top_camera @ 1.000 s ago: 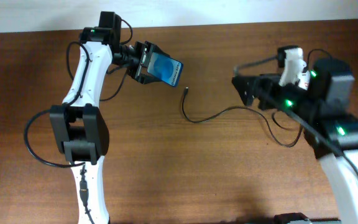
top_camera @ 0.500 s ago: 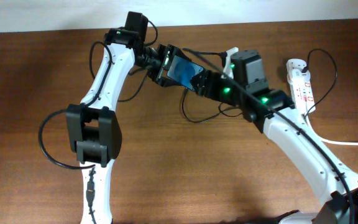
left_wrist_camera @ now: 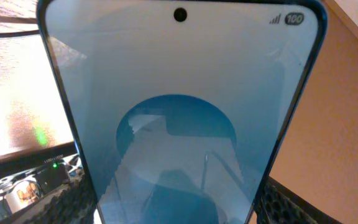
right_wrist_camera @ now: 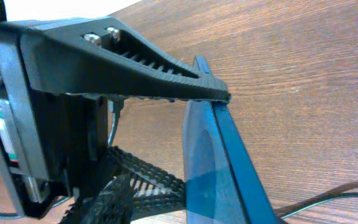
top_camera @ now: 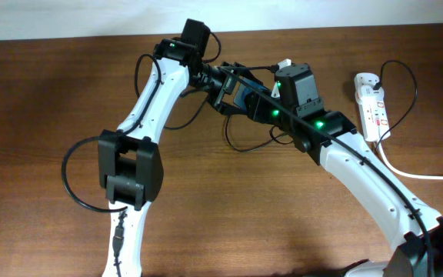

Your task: Plug charger to phone and switch on socket

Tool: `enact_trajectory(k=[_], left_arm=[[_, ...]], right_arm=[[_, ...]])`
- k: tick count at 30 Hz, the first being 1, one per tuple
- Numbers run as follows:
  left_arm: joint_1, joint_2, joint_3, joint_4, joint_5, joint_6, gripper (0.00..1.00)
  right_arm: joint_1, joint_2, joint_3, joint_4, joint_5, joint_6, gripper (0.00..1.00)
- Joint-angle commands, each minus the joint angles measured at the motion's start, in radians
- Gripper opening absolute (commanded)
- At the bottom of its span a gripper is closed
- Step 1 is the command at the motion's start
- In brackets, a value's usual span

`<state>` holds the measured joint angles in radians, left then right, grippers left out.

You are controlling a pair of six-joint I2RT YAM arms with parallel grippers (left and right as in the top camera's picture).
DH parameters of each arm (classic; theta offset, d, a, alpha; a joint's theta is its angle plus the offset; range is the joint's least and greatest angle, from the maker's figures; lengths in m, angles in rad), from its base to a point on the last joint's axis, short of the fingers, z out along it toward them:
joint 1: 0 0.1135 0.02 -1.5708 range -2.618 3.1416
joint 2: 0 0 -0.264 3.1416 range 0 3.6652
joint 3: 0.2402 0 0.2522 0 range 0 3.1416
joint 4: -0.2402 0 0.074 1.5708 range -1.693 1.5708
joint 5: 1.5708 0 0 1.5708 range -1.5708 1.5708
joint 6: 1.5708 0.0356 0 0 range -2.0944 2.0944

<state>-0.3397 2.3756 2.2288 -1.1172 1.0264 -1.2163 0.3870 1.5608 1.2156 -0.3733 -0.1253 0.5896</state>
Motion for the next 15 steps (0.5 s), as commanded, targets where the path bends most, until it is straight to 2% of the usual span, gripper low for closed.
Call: enact_trajectory(k=[1, 5, 12, 15], left_arm=[[-0.003, -0.003, 0.027, -0.002, 0.059, 0.001, 0.0], [-0.005, -0.003, 0.027, -0.002, 0.071, 0.001, 0.0], [-0.005, -0.003, 0.027, -0.002, 0.07, 0.001, 0.0], [-0.005, -0.003, 0.027, -0.002, 0.07, 0.001, 0.0]], right_arm=[[0.004, 0.018, 0.009, -0.016, 0.037, -0.014, 0.41], [0.004, 0.037, 0.008, -0.019, 0.037, -0.034, 0.39], [0.003, 0.05, 0.008, -0.011, 0.053, -0.034, 0.19], [0.004, 0.05, 0.008, -0.003, 0.052, -0.032, 0.15]])
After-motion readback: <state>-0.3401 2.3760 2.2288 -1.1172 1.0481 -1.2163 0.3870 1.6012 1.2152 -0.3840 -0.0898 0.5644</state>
